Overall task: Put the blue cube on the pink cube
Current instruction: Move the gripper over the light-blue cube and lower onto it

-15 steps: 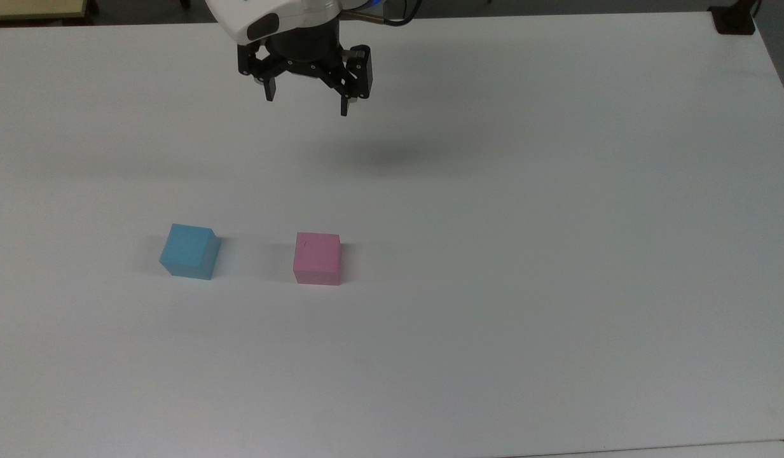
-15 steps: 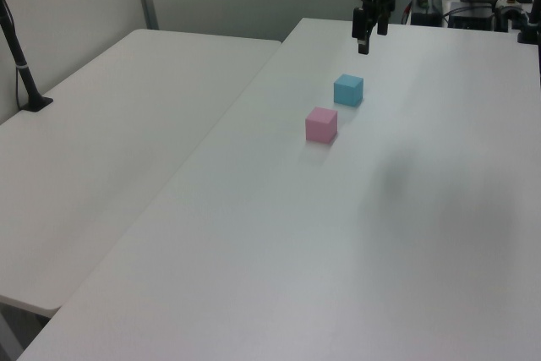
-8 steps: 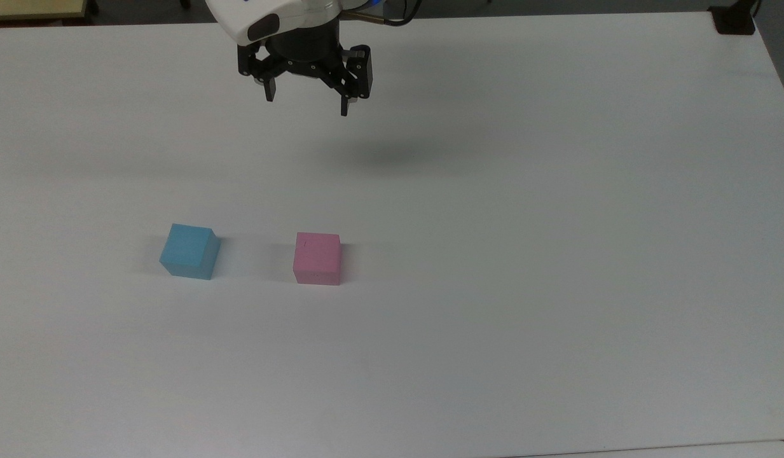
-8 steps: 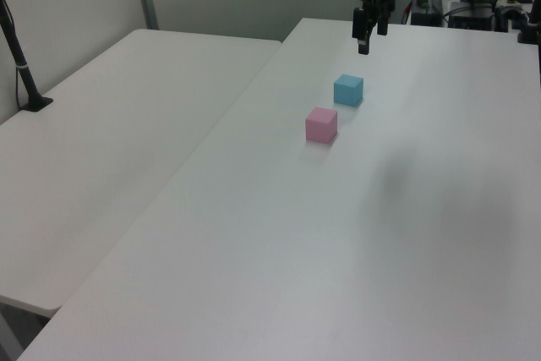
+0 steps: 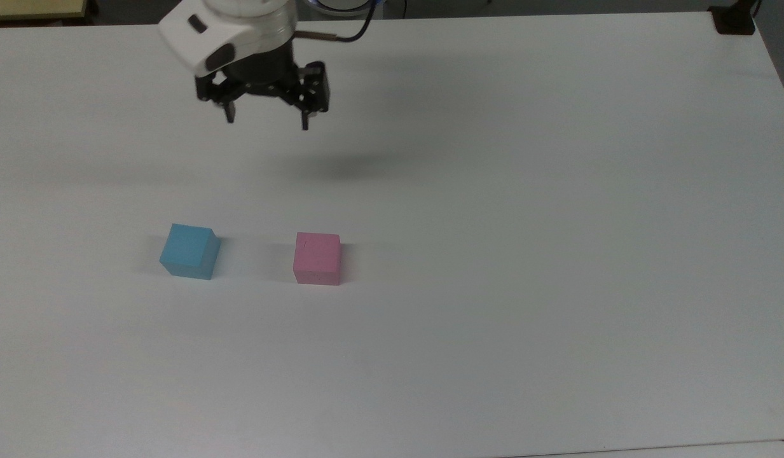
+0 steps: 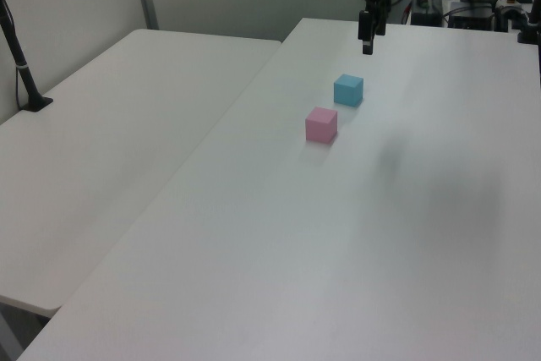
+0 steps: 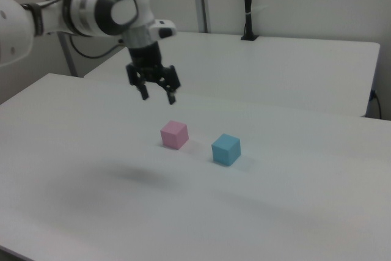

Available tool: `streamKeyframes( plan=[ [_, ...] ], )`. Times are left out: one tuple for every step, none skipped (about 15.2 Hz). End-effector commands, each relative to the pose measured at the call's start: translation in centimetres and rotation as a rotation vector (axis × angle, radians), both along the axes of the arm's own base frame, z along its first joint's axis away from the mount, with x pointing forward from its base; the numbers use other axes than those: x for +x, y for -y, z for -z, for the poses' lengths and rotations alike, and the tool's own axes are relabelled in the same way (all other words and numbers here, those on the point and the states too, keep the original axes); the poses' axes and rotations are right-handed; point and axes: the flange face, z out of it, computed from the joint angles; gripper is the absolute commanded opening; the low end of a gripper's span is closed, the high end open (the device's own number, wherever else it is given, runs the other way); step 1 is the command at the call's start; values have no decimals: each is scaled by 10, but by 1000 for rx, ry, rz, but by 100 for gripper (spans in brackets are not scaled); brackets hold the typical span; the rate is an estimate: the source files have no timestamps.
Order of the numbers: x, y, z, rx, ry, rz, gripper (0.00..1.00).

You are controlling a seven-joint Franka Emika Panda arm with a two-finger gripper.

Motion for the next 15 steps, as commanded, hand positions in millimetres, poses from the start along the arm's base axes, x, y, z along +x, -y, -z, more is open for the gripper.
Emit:
streamKeyframes(
  plan=[
    [21,53,39,6,36,9,100],
    [27,67,55,-2,44,23,100],
    [33,81,73,-5,48,42,100],
    [40,92,83,-10,66,55,100],
    [45,102,97,-12,69,68,100],
    [48,112,111,-13,70,81,100],
    [53,118,122,-21,78,83,100],
    [57,123,134,-27,86,85,100],
    [60,127,143,-30,106,92,100],
    [63,131,151,-34,125,103,100],
    [67,131,159,-34,142,115,100],
    [69,133,167,-35,155,136,100],
    [72,132,175,-33,166,155,100],
    [74,130,179,-39,176,165,100],
    [75,130,185,-54,179,166,100]
  ],
)
